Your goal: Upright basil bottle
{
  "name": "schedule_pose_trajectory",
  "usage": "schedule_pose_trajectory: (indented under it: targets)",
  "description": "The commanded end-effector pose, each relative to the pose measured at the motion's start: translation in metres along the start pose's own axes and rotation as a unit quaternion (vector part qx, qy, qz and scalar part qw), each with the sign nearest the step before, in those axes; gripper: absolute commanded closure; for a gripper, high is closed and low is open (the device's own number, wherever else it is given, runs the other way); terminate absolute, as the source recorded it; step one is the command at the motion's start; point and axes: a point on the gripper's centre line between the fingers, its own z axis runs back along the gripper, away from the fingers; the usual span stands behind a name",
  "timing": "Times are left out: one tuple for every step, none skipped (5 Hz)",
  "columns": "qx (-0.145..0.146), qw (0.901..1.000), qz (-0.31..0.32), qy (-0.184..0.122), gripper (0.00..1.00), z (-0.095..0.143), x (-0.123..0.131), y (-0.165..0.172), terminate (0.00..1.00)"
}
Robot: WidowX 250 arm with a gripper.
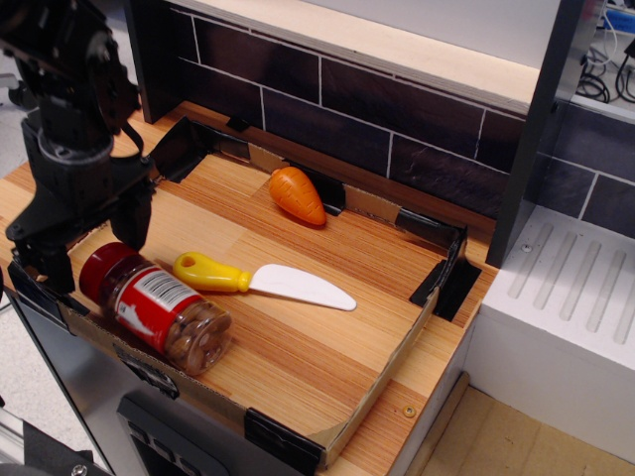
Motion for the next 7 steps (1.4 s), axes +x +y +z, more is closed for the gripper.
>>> schedule_pose_trajectory:
  targets:
    - [-0.011, 0.9997, -0.014, -0.016, 0.0, -0.003, -0.012, 0.004, 0.0]
    - [-0.013, 0.9995, -0.021, -0.02, 0.0, -0.005, -0.013, 0.005, 0.0]
    - [-0.011, 0.9993, -0.023, -0.025, 1.0, -0.005, -0.013, 0.007, 0.0]
    - [-0.01, 0.9993, -0.023, -0.029, 1.0, -0.005, -0.012, 0.006, 0.0]
    - [-0.017, 0.999, -0.029, -0.03, 1.0, 0.016, -0.011, 0.006, 0.0]
    - [-0.015, 0.9993, -0.03, -0.018, 1.0, 0.04, -0.011, 0.005, 0.0]
    - [-0.021, 0.9993, -0.03, -0.006, 1.0, 0.063, -0.015, 0.004, 0.0]
